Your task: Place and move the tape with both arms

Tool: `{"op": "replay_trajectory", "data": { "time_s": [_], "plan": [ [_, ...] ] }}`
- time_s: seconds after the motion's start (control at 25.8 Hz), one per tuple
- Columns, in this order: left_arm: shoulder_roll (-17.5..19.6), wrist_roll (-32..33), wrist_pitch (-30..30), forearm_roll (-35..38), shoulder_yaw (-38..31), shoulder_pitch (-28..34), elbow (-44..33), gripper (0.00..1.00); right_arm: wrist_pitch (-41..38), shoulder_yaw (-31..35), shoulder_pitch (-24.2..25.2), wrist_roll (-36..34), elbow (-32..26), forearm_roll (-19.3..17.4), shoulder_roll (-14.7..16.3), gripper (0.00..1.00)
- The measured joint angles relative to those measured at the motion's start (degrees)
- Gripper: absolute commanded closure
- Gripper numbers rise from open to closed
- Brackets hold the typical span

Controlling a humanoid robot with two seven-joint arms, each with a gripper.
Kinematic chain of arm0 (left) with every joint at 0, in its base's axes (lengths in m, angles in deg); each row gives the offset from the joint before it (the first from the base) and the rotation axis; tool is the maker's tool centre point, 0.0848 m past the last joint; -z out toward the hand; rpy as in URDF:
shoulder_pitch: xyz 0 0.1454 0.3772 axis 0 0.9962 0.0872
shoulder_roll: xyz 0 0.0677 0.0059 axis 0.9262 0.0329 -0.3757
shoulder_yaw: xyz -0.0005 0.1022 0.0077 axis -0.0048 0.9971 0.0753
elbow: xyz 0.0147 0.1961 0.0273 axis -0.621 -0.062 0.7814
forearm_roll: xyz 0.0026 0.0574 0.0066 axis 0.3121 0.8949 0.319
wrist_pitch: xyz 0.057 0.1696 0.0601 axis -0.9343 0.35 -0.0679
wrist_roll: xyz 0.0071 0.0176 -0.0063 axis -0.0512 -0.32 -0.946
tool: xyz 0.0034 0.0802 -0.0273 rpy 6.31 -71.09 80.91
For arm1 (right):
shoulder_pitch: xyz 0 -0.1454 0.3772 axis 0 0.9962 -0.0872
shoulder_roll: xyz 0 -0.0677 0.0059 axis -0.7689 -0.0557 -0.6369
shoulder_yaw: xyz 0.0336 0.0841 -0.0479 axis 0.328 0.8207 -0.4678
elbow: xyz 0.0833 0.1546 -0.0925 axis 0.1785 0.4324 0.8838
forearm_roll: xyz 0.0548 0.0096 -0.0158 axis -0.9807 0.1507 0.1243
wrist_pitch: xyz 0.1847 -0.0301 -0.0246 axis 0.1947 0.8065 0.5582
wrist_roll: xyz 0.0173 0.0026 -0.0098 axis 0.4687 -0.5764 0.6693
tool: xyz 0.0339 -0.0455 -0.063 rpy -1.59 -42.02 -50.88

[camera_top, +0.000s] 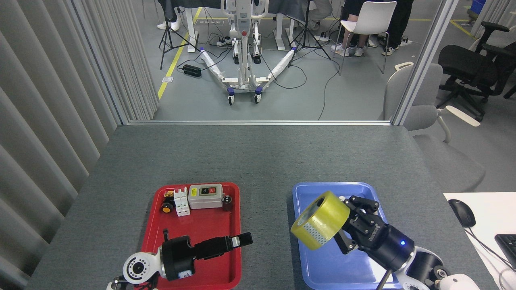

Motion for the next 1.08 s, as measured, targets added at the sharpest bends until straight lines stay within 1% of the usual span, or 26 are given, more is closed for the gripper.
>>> {"op": "replay_trajectory", "data": {
  "time_s": [0.08,0.12,0.15,0.19,0.23,0.27,0.31,0.35,0.43,0.46,0.54,0.62,0.74,0.77,0.89,0.97,1.08],
  "plan": [
    [0.4,-1.1,-0.2,0.2,-1.4,0.3,-0.8,0.00,0.0,7.5,1.6,2.4,0.2,0.6,-3.8,0.75],
    [0.6,-3.2,-0.1,1.0,-2.0,0.4,-1.0,0.00,0.1,10.5,2.0,4.4,0.4,0.9,-5.5,0.75],
    [0.8,-6.5,0.6,2.8,-2.4,0.4,-1.2,0.00,0.3,13.8,2.3,6.5,0.5,1.1,-7.4,0.75],
    [1.1,-11.6,1.9,6.7,-2.8,0.5,-1.3,0.00,0.4,16.9,2.5,8.9,0.8,1.2,-9.4,0.76],
    [1.5,-17.4,3.6,12.2,-2.9,0.6,-1.5,0.00,0.6,19.4,2.7,11.6,1.0,1.3,-11.1,0.76],
    [1.7,-24.4,5.4,19.5,-2.9,0.7,-1.6,0.00,1.1,21.3,2.9,14.2,1.3,1.4,-12.3,0.78],
    [1.8,-31.2,7.0,26.7,-2.5,0.7,-1.8,0.06,1.9,22.8,3.1,16.9,1.5,1.4,-13.4,0.78],
    [1.9,-38.0,8.4,35.2,-1.7,0.8,-1.9,0.08,3.3,23.9,3.5,19.8,1.6,1.4,-14.1,0.78],
    [2.0,-51.0,10.5,48.2,0.1,0.9,-2.0,0.06,7.5,24.7,4.4,24.8,1.8,1.4,-14.6,0.78],
    [2.0,-56.3,11.4,53.3,0.8,1.0,-2.0,0.01,10.2,24.6,4.9,27.4,1.8,1.4,-14.5,0.78],
    [2.1,-64.0,12.5,59.8,1.6,1.5,-2.2,0.01,16.3,23.0,5.6,32.4,2.0,1.4,-13.5,0.78],
    [1.9,-68.5,13.1,62.9,2.0,2.7,-2.7,0.01,22.3,20.4,5.7,36.6,2.1,1.1,-11.8,0.78],
    [1.4,-74.9,16.1,67.6,2.2,6.6,-5.3,0.00,30.0,16.0,4.4,41.8,2.7,0.3,-8.9,0.78],
    [1.0,-76.5,17.1,69.6,2.4,8.2,-6.2,0.00,31.6,14.4,3.8,43.4,3.3,-0.2,-7.9,0.78],
    [-0.6,-79.3,18.8,75.0,3.1,12.9,-8.3,0.00,35.4,9.4,1.4,46.9,5.5,-3.6,-4.6,0.78],
    [-1.2,-80.0,19.1,76.8,3.7,14.5,-8.9,0.00,37.8,5.7,-0.7,48.1,7.9,-6.8,-1.9,0.78],
    [-1.5,-80.4,19.4,80.3,4.1,15.5,-9.1,0.00,40.9,0.4,-4.9,48.8,13.0,-10.9,0.2,0.78]
  ]
}}
